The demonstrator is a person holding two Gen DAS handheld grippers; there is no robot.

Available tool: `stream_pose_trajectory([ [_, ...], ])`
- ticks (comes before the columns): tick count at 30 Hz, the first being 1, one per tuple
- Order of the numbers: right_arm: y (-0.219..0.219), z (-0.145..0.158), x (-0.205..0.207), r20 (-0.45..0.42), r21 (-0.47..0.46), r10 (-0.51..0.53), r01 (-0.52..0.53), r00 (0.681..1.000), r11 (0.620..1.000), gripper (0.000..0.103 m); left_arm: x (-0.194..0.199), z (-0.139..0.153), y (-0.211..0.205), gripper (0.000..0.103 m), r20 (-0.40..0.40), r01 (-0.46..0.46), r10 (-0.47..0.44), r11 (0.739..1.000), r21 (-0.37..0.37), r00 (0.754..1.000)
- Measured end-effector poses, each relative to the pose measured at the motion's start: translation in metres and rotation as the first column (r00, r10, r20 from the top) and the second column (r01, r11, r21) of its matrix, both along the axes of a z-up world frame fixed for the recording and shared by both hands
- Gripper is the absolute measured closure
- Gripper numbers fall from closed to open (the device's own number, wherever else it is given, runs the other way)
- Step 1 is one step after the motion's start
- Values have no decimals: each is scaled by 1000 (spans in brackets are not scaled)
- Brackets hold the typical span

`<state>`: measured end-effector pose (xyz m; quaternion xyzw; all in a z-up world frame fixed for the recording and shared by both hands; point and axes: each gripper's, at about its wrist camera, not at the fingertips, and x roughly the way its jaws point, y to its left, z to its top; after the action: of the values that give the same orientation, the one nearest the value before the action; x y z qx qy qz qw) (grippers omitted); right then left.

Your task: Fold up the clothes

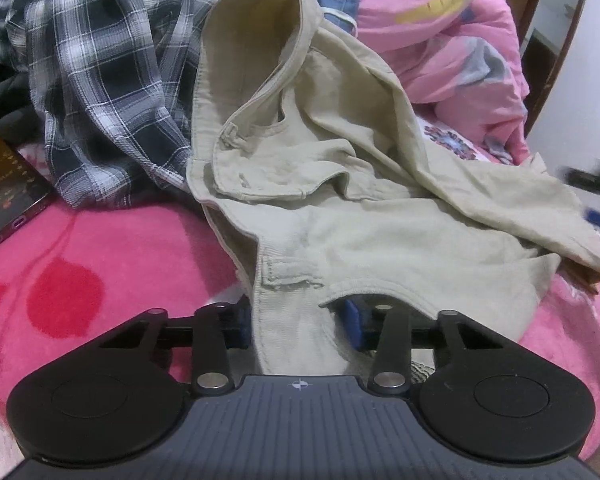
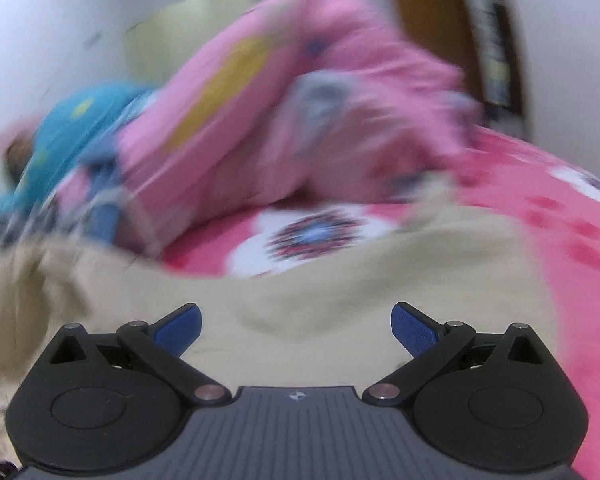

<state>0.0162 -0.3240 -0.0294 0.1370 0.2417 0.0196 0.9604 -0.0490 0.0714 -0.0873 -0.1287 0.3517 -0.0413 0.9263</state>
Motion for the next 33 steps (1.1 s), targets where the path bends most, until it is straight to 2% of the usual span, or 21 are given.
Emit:
stream_pose_trajectory([
  [2, -51, 2, -11, -40, 87, -120, 123, 992, 989, 0, 0, -2, 2, 63, 5, 1, -1, 1000, -13, 1000],
  [5, -110, -13, -9, -175, 208, -252, 286, 952, 935, 0, 0, -4, 0, 62, 17, -3, 3, 1000, -4, 1000],
  [7, -130, -35, 3, -288, 334, -210, 303, 934, 892, 2, -1, -3, -2, 62, 21, -7, 7, 1000, 7, 1000],
  [9, -133, -55, 12, -351, 462, -125, 288, 928, 839, 13, 0, -3, -1, 62, 18, -6, 5, 1000, 8, 1000],
  [12, -126, -53, 8, -286, 519, -101, 242, 953, 820, 28, 1, -1, 2, 61, 10, 5, -5, 1000, 4, 1000],
  [15, -123, -51, -3, -211, 605, -77, 192, 974, 773, 53, 3, -2, 3, 61, 14, 15, -15, 1000, 9, 1000],
  [16, -123, -51, -4, -207, 612, -77, 190, 975, 768, 77, 3, -2, 3, 61, 17, 18, -18, 1000, 11, 1000],
  [17, -124, -51, -5, -203, 618, -77, 189, 976, 763, 84, 3, -2, 3, 62, 20, 21, -21, 1000, 14, 1000],
  [20, -121, -36, -8, -150, 617, -73, 151, 986, 772, 91, 5, 0, 4, 66, 23, 23, -23, 1000, 9, 999],
  [24, -117, -6, -13, -42, 612, -59, 72, 997, 787, 91, 8, 2, 11, 70, 7, 18, -18, 998, -53, 1000],
  [29, -91, 69, -11, 148, 533, -8, -73, 989, 843, 92, 12, 3, 26, 75, -27, 14, -19, 989, -149, 999],
  [33, -66, 132, 16, 288, 448, 58, -189, 956, 874, 92, 16, 2, 36, 76, -49, 26, -36, 980, -199, 998],
])
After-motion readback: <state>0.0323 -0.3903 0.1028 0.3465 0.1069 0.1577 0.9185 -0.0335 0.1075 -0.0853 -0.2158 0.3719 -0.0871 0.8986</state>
